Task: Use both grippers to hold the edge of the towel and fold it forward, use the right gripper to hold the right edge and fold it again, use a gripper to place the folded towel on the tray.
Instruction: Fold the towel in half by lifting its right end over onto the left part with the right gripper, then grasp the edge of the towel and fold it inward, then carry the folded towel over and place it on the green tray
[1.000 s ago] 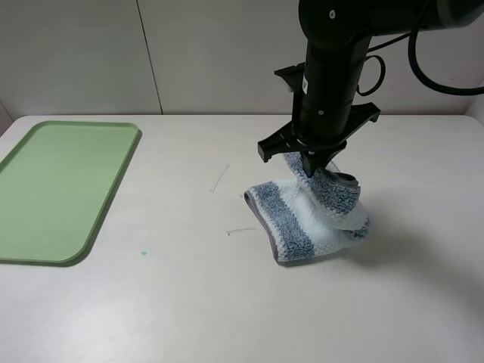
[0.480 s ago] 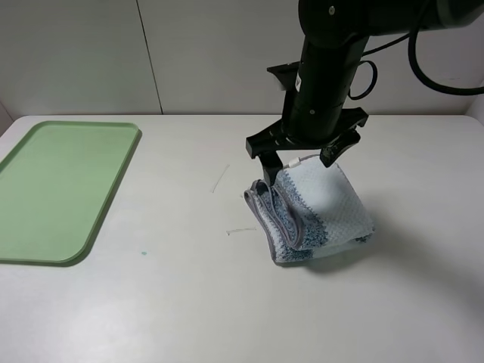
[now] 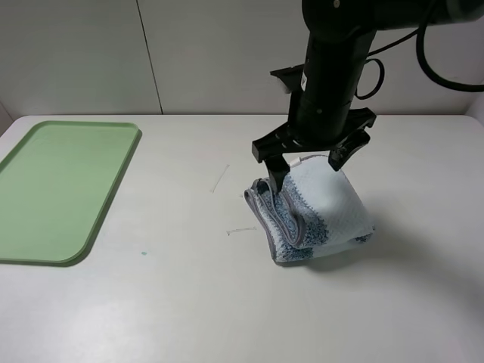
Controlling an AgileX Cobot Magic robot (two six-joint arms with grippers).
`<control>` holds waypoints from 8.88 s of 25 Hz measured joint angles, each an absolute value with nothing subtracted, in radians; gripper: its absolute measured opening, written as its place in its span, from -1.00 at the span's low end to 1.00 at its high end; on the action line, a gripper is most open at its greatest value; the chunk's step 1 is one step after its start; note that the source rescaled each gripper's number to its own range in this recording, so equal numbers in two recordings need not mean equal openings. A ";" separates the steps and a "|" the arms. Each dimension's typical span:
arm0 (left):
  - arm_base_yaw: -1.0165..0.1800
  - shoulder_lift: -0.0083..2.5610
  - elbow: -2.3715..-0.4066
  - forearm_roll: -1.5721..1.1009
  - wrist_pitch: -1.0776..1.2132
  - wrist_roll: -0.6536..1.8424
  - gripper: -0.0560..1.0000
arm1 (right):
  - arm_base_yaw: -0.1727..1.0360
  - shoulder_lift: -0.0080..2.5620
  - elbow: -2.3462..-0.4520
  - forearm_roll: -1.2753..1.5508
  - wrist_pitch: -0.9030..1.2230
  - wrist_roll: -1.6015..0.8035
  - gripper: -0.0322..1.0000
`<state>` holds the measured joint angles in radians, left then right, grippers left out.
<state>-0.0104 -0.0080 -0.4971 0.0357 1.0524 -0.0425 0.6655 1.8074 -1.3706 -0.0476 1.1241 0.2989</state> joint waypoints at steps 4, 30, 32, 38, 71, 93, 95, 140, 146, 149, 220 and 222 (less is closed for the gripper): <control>-0.010 -0.008 -0.497 0.036 1.052 -0.043 0.94 | 0.665 1.736 -1.371 -0.043 1.204 0.236 1.00; -0.010 -0.008 -0.497 0.036 1.052 -0.043 0.94 | 0.669 0.665 -0.800 0.055 1.218 0.075 1.00; -0.010 -0.008 -0.497 0.036 1.052 -0.043 0.94 | 0.669 0.568 -0.786 0.055 1.219 0.056 1.00; -0.010 -0.008 -0.497 0.036 1.052 -0.043 0.94 | 0.603 0.352 -0.756 0.055 1.197 0.006 1.00; -0.010 -0.008 -0.497 0.036 1.052 -0.042 0.94 | 0.142 -0.006 -0.503 0.083 1.026 -0.109 1.00; -0.010 -0.008 -0.497 0.036 1.052 -0.042 0.94 | 0.142 -0.006 -0.503 0.092 1.026 -0.109 1.00; -0.010 -0.008 -0.497 0.036 1.052 -0.042 0.94 | 0.142 -0.006 -0.503 0.092 1.026 -0.109 1.00; -0.629 1.599 -1.039 -0.163 0.431 -0.036 1.00 | 0.142 -0.006 -0.503 0.092 1.026 -0.109 1.00; -0.716 1.714 -1.065 -0.164 0.282 -0.129 1.00 | 0.142 -0.006 -0.503 0.092 1.026 -0.109 1.00; -0.752 1.771 -1.069 -0.167 0.224 -0.191 1.00 | 0.142 -0.006 -0.503 0.092 1.026 -0.109 1.00; -0.759 2.014 -1.307 -0.171 0.338 -0.291 -0.58 | 0.142 -0.006 -0.503 0.082 1.026 -0.109 1.00; -0.737 1.994 -1.307 -0.170 0.376 -0.260 -0.58 | 0.142 -0.006 -0.503 0.082 1.026 -0.109 1.00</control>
